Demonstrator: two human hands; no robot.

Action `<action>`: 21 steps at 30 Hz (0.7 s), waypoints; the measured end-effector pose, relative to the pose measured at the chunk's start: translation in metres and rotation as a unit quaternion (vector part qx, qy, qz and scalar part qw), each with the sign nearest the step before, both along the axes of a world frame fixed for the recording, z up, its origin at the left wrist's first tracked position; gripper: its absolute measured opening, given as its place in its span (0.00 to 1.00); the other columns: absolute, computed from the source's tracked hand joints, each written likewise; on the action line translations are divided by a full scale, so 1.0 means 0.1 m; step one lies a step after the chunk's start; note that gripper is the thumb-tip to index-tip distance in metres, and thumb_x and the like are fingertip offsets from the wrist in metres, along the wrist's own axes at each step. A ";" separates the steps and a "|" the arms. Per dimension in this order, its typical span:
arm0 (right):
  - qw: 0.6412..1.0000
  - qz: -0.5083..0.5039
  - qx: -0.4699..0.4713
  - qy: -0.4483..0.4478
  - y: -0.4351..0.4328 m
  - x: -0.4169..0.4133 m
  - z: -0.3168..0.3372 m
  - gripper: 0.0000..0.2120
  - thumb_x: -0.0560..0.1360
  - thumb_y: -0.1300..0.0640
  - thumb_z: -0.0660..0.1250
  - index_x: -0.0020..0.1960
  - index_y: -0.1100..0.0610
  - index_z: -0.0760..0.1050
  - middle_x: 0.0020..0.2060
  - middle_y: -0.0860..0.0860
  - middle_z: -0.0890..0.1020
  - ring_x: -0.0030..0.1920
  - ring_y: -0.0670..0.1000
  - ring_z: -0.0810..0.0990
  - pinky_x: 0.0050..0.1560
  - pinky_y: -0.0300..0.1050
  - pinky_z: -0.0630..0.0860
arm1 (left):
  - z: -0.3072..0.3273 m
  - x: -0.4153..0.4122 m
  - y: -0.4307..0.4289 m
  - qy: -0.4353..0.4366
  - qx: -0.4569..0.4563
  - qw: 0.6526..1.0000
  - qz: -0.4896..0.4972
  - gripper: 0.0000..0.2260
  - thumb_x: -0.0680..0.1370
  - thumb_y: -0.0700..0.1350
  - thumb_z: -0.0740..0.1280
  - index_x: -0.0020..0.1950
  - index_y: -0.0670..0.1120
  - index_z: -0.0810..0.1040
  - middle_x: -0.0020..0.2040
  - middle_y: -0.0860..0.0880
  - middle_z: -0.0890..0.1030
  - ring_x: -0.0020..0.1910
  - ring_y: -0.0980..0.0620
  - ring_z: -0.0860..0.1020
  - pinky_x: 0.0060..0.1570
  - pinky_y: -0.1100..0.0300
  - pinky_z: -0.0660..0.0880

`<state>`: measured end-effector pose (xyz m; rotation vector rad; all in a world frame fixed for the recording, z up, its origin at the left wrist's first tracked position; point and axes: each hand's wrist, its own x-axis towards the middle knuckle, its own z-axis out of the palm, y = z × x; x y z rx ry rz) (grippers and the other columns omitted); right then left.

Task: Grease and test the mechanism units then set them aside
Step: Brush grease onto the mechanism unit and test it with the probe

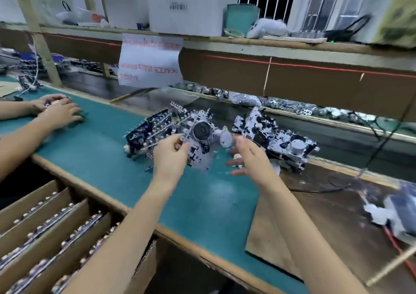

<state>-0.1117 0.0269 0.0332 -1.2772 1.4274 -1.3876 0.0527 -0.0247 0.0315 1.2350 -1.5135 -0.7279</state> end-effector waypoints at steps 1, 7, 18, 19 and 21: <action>0.999 -0.014 0.020 -0.028 0.04 -0.08 -0.02 0.12 0.79 0.47 0.56 0.47 0.53 0.73 0.42 0.52 0.77 0.32 0.46 0.80 0.31 0.38 0.77 | -0.10 -0.19 0.09 -0.027 -0.046 0.998 0.017 0.06 0.77 0.35 0.65 0.50 0.35 0.80 0.38 0.39 0.77 0.34 0.44 0.72 0.35 0.56 0.66; 0.969 -0.139 0.059 -0.193 0.29 -0.59 -0.24 0.11 0.78 0.52 0.61 0.43 0.59 0.72 0.37 0.60 0.79 0.28 0.48 0.82 0.29 0.37 0.78 | -0.56 -0.89 0.51 -0.005 -0.222 0.970 -0.104 0.18 0.71 0.25 0.66 0.61 0.33 0.76 0.49 0.42 0.78 0.48 0.59 0.73 0.52 0.72 0.70; 0.944 -0.170 -0.032 -0.281 0.38 -0.92 -0.30 0.06 0.78 0.63 0.60 0.47 0.62 0.75 0.24 0.49 0.75 0.21 0.41 0.71 0.20 0.30 0.65 | -0.80 -1.06 0.37 0.428 0.346 0.760 -0.346 0.25 0.75 0.53 0.60 0.66 0.37 0.73 0.60 0.40 0.79 0.52 0.47 0.81 0.53 0.55 0.78; 0.953 -0.156 -0.026 -0.260 0.37 -0.91 -0.31 0.06 0.78 0.64 0.60 0.49 0.63 0.75 0.24 0.50 0.73 0.20 0.41 0.69 0.20 0.30 0.64 | -0.83 -1.04 0.35 0.431 0.349 0.749 -0.361 0.19 0.74 0.48 0.62 0.57 0.37 0.80 0.53 0.41 0.83 0.48 0.47 0.83 0.49 0.55 0.80; 0.973 -0.116 -0.002 -0.200 0.35 -0.90 -0.32 0.07 0.78 0.62 0.60 0.50 0.62 0.76 0.26 0.50 0.75 0.23 0.41 0.71 0.23 0.30 0.67 | -0.88 -1.02 0.34 0.451 0.333 0.741 -0.369 0.12 0.69 0.40 0.64 0.44 0.38 0.85 0.47 0.42 0.84 0.43 0.48 0.83 0.45 0.57 0.81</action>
